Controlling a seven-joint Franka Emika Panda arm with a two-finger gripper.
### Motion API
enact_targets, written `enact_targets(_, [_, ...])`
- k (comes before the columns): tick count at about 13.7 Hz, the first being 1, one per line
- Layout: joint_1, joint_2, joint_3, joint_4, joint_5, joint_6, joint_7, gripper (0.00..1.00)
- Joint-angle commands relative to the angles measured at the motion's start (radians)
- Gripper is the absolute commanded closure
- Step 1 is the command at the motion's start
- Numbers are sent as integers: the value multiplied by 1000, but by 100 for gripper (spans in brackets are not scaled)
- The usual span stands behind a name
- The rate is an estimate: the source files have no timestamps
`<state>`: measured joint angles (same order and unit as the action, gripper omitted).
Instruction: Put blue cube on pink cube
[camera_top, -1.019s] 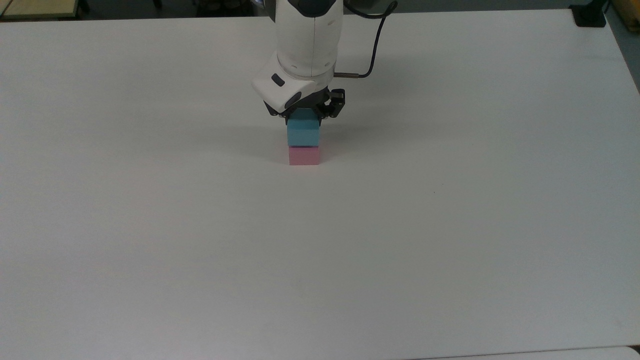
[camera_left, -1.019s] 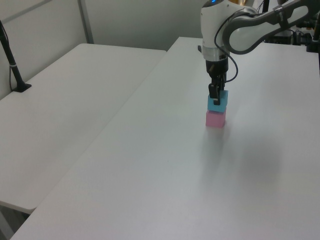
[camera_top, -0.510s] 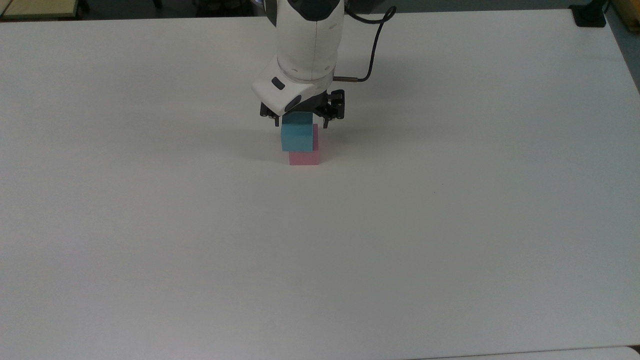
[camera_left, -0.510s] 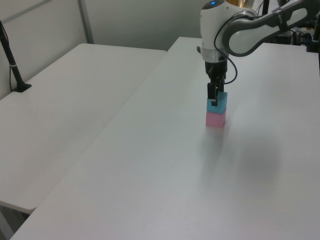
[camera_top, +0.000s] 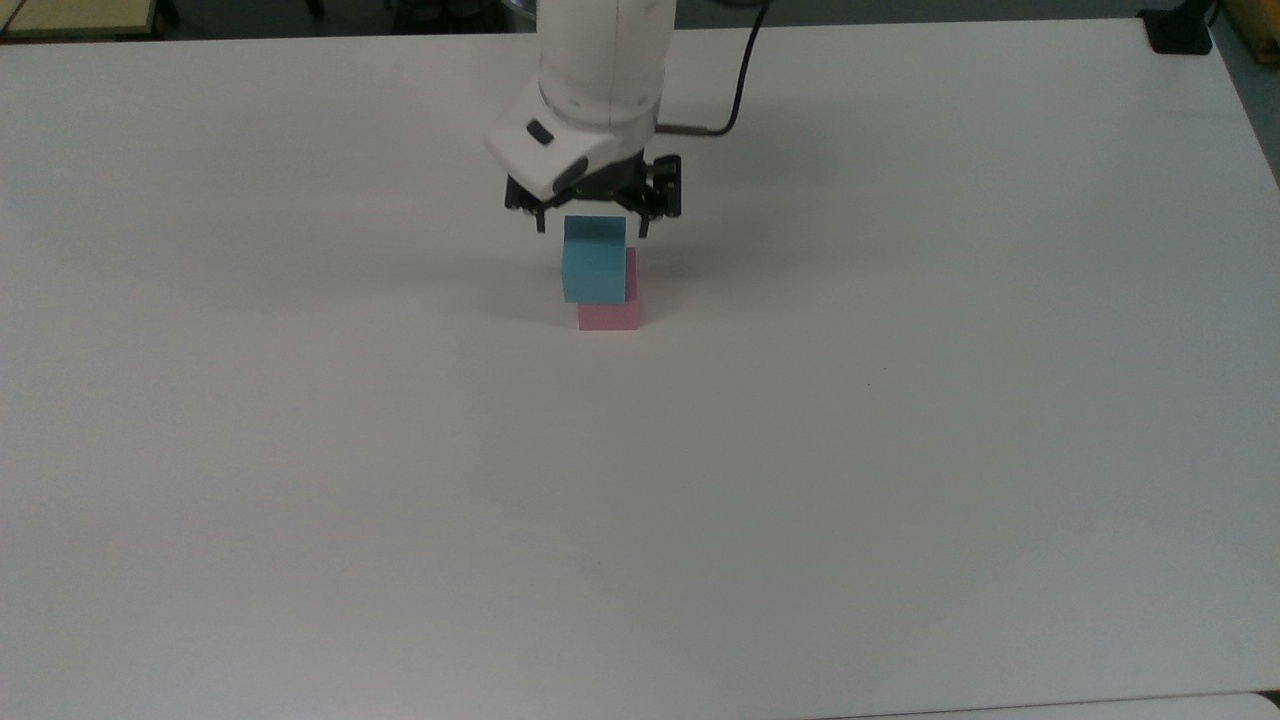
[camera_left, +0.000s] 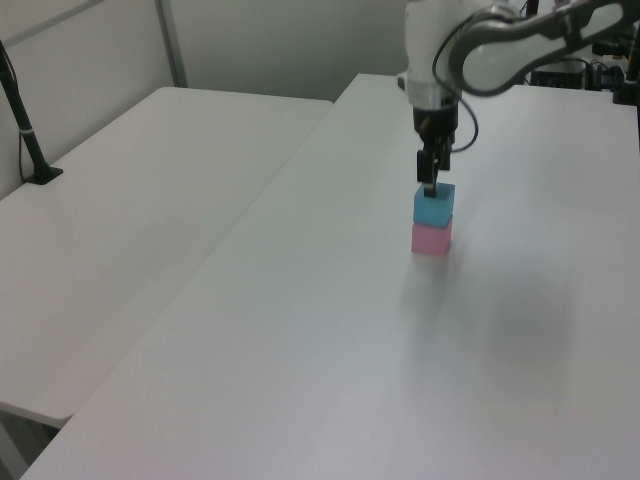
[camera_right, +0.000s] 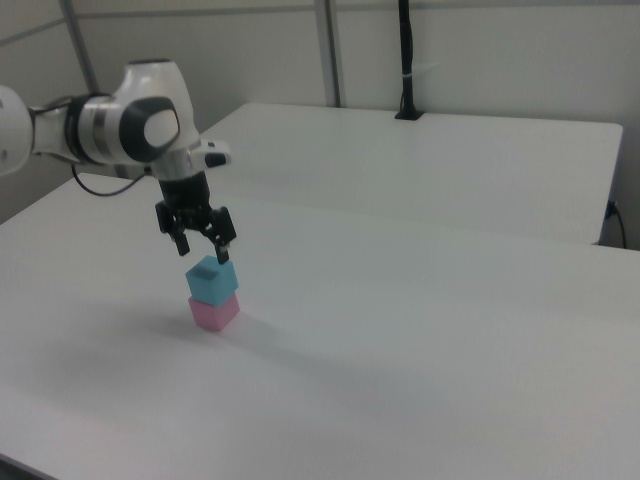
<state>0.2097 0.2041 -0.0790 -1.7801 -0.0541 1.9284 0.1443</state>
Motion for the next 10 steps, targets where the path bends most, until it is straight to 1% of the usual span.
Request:
enact_targets(1, [2,-113,-8,97,-13,-197,8,0])
enact_targets(2, [-6,-118,-14,156,-12,-248,8,0])
enact_targets(3, [-22,-117,-15,197,-7,-278,8,0])
enact_targets(5, [-64,-130,-15,240,-3,-337,-24,0])
enact_targets(7, [-96,-172,-16,235,-1,-350,-70,0])
enact_targets(10, [-122,-195,-16,234,-1,-362,-124,0])
